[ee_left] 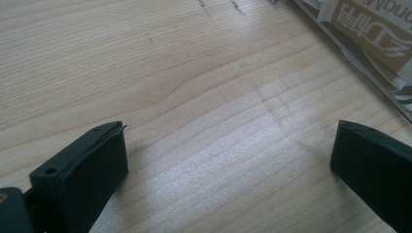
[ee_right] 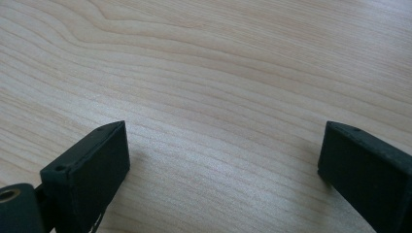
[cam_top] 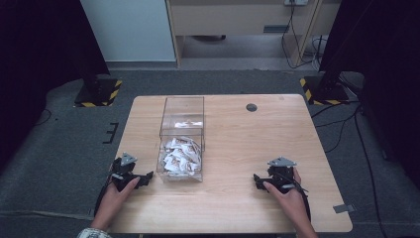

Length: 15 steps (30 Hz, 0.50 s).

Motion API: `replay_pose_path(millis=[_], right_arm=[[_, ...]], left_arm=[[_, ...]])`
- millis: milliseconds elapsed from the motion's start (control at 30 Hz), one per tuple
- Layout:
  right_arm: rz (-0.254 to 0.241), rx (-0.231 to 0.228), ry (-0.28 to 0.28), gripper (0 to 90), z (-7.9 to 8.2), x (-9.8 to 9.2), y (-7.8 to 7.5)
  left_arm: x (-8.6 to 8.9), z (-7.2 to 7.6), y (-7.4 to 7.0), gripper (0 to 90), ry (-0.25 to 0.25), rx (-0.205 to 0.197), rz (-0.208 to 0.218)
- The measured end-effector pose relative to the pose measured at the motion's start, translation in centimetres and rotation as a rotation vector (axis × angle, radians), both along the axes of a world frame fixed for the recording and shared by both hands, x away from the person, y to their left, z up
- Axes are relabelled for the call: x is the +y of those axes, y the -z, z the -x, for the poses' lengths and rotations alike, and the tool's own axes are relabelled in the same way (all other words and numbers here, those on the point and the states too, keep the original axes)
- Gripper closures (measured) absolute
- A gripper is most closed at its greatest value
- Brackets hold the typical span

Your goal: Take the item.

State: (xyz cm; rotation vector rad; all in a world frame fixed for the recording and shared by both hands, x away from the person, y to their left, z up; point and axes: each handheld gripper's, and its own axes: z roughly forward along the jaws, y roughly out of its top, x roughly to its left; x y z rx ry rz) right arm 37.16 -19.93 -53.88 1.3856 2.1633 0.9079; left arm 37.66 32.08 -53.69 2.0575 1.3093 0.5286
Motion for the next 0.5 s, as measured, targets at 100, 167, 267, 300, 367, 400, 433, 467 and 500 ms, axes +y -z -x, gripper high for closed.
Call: replay_pose_path(millis=[100,167,267,300,367,400,433,467,500], right_arm=[[0.000,0.000,-0.001,4.6,0.00,0.00,0.00],[0.000,0.000,0.000,4.6,0.00,0.00,0.00],[0.003,0.002,0.001,4.7,0.00,0.06,-0.03],[0.003,0.008,-0.003,5.4,0.01,0.13,-0.09],[0.006,0.023,-0.009,6.3,0.01,0.32,-0.28],[0.008,0.031,-0.012,6.3,0.00,0.44,-0.41],[0.011,0.029,-0.014,6.5,-0.01,0.59,-0.56],[0.016,0.025,-0.019,6.6,0.01,0.76,-0.75],[0.022,0.024,-0.025,6.8,0.03,0.94,-0.98]], left_arm=[[0.00,0.01,0.00,0.0,0.000,0.000,0.000],[-0.01,0.01,0.00,0.0,-0.001,0.000,0.000],[-0.01,0.01,0.00,0.0,-0.001,0.000,-0.001],[-0.01,0.01,0.00,0.0,-0.001,0.000,-0.001],[-0.01,0.01,0.00,0.0,0.000,0.000,-0.001],[-0.01,0.02,0.00,0.0,-0.001,-0.001,-0.001],[-0.01,0.02,0.00,0.0,-0.001,-0.001,-0.001],[-0.01,0.02,0.00,0.0,-0.001,-0.001,-0.001],[-0.02,0.04,0.00,0.0,-0.002,-0.001,-0.002]])
